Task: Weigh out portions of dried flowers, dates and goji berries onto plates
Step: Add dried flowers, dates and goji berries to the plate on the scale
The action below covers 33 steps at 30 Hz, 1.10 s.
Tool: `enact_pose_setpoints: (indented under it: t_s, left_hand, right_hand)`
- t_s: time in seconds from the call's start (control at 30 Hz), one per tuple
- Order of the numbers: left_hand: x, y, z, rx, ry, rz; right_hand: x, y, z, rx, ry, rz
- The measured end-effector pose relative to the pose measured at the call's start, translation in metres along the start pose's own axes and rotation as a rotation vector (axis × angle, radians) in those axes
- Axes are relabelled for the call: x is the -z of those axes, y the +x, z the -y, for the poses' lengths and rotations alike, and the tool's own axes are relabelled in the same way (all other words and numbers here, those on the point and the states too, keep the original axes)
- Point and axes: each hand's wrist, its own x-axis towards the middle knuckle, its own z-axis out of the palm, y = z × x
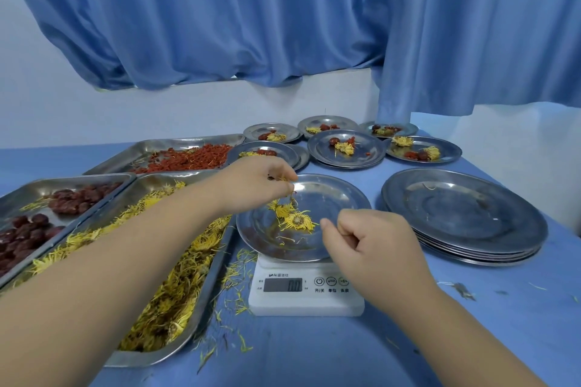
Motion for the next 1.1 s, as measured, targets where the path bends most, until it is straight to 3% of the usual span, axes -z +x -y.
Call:
enact_pose_setpoints:
  t_s: [0.37, 0.6, 0.8, 0.93, 1.03, 1.1]
  left_hand:
    - [0.019, -0.044, 0.025, 0.02, -0.362, -0.161]
    - [0.046, -0.081, 0.073, 0.113, -0.3, -0.213]
    - [0.103, -0.113, 0.13, 0.264, -0.207, -0.364]
    - [0.137, -0.131, 0.179, 0.352, -0.343, -0.525]
    - [0.145, -0.138, 0.208, 0.403, -0.49, -0.553]
    - [0.144, -0.135, 0.227, 0.461, -0.408, -0.548]
  right_hand:
    - [-0.01, -0.01, 0.022, 0.175, -0.08, -0.007]
    - [-0.037, 0.001, 0.062, 0.192, -0.075, 0.063]
    - [-0.076, 0.021, 0.097, 0.199, -0.108, 0.169]
    - [-0.092, 0.017, 0.101, 0.21, -0.127, 0.225]
    - [-0.099, 0.011, 0.101, 0.261, -0.155, 0.21]
    - [-0.101, 0.009, 0.102, 0.273, -0.127, 0.163]
